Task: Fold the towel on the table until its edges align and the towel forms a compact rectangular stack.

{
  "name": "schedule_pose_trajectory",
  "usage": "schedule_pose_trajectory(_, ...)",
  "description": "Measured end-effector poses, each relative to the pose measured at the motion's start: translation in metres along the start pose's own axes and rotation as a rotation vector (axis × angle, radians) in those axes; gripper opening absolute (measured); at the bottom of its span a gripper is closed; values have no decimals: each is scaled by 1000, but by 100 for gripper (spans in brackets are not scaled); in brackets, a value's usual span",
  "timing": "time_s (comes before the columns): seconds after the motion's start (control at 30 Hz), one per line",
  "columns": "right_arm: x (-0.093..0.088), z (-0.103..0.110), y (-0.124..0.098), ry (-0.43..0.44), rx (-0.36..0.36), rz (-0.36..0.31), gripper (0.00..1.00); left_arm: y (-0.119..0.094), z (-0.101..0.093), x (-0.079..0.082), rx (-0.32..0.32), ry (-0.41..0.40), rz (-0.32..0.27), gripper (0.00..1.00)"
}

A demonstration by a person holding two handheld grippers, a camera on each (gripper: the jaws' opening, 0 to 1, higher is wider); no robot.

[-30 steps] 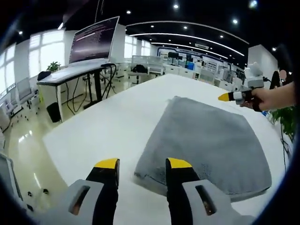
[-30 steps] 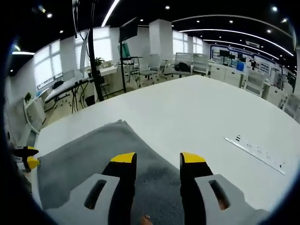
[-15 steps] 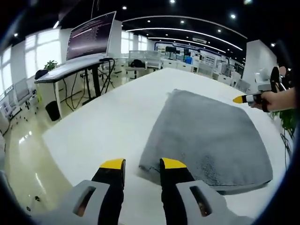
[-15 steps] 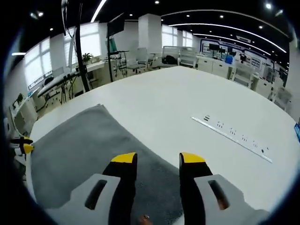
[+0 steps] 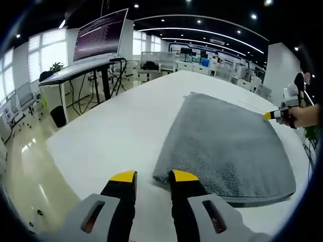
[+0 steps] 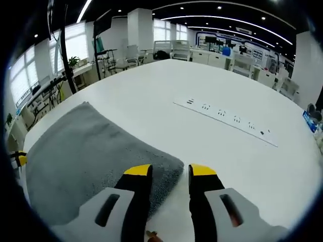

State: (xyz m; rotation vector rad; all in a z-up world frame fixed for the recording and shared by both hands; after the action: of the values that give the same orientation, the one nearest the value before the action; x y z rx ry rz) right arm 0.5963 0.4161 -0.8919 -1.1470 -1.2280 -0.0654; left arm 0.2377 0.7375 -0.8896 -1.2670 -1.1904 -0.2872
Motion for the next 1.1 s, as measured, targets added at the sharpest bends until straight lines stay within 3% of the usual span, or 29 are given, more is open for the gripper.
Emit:
schedule_pose_trajectory(0.13, -6, 6, 0, -28, 4, 1, 23, 1, -6, -1, -24, 25, -9, 19)
schedule_pose_trajectory(0.2, -5, 10, 0, -49, 8, -14, 18, 2, -10, -2, -40, 39, -11, 14)
schedule_pose_trajectory(0.37, -3, 20, 0, -59, 43, -21, 4, 2, -9, -3, -54, 39, -9, 13)
schedule_pose_trajectory(0.53, -4, 24, 0, -194, 56, -50, 3, 3, -12, -3, -64, 72, 3, 9)
schedule_pose_trajectory(0.83, -8, 20, -2, -219, 75, -58, 3, 4, -17, -1, -72, 197, 61, 8)
schedule_pose_trajectory(0.97, -16, 8, -13, -211, 75, -60, 3, 6, -29, -3, -103, 206, 88, 8)
schedule_pose_trajectory(1.03, -20, 2, -16, -200, 68, -62, 3, 5, -49, -9, -181, 271, 111, 8)
schedule_pose_trajectory(1.1, -26, -6, -22, -195, 58, -62, 3, 6, -56, -8, -193, 373, 121, 8)
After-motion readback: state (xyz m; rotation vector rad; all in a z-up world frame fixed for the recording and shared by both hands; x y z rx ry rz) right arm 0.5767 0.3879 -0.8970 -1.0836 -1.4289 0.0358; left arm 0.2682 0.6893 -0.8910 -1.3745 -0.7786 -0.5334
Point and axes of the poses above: the point that each gripper's makers call its tool centre point, and the gripper's own axes: y roughly forward along the fingers, z roughly to its left, x roughly out of its top, the point moved 3 cm from there along -y, roughly backward along the fingers, and after that the axes turned 9 degrees about -y, right-handed, at the moved point
